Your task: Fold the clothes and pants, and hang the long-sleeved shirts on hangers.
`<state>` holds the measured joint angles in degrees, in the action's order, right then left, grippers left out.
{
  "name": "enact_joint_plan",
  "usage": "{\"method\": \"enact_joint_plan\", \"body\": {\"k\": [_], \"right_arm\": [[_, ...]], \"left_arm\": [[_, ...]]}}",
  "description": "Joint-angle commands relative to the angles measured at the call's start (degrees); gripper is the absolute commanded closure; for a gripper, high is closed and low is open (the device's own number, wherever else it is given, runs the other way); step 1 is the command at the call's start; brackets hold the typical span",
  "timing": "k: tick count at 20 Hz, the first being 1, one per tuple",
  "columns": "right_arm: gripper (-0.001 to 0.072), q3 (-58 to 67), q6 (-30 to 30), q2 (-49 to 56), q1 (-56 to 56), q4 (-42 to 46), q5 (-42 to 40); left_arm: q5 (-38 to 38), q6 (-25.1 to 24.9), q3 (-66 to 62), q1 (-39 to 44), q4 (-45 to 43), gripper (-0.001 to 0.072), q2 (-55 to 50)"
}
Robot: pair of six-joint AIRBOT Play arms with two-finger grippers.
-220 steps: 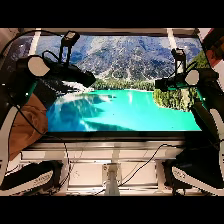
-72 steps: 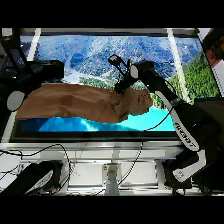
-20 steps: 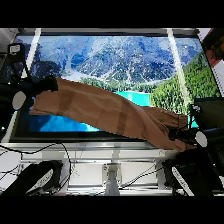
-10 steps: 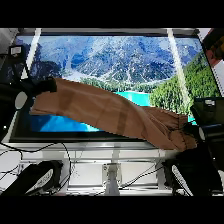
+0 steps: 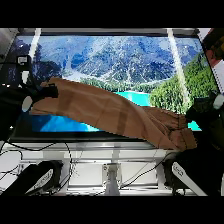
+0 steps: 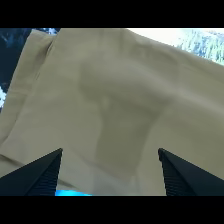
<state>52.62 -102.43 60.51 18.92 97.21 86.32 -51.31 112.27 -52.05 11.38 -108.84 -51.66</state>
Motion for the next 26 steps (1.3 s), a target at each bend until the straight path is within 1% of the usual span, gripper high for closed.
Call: {"method": "enact_joint_plan", "body": {"k": [1,3,5,7,11,12,15,19,24,26], "right_arm": [[0.0126,9.4,-4.2,12.0,1.3,-3.7,14.4],[0.0126,10.0,-8.7,14.2,1.3,-3.5,16.5],[0.0126,10.0,-11.7,14.6,1.0,-0.9,16.8],[0.0126,10.0,-12.5,14.5,0.3,2.2,18.3],[0.0128,7.9,-13.0,14.5,-0.2,2.3,19.3],[0.0128,6.4,-14.0,14.5,-0.5,2.4,19.1],[0.0128,3.2,-15.6,14.6,-0.5,2.5,16.7],[0.0127,3.2,-22.8,14.5,-0.5,1.6,12.7],[0.0128,3.2,-24.5,14.5,-0.5,-2.3,8.5],[0.0128,3.2,-26.7,14.5,-0.5,-3.1,6.3]], "left_arm": [[1.4,0.0,1.0,-0.1,0.0,0.0014,-0.1],[1.4,0.0,1.2,-0.1,0.0,0.0015,-0.2],[1.4,0.0,1.2,-0.1,0.0,0.0015,-0.6],[1.4,0.0,1.2,-0.1,0.0,0.0015,-1.1],[1.4,0.0,1.2,-0.1,0.0,0.0014,-2.7],[1.4,0.0,1.2,-0.1,0.0,0.0015,-3.1],[1.4,-0.1,1.2,-0.1,-0.1,0.0015,-3.6],[1.4,-0.7,1.2,-0.1,-0.3,0.0014,-3.6],[1.4,-0.7,1.2,-0.1,-0.5,0.0015,-3.6],[1.4,-0.7,1.2,-0.1,-0.7,0.0015,-3.6]]}}
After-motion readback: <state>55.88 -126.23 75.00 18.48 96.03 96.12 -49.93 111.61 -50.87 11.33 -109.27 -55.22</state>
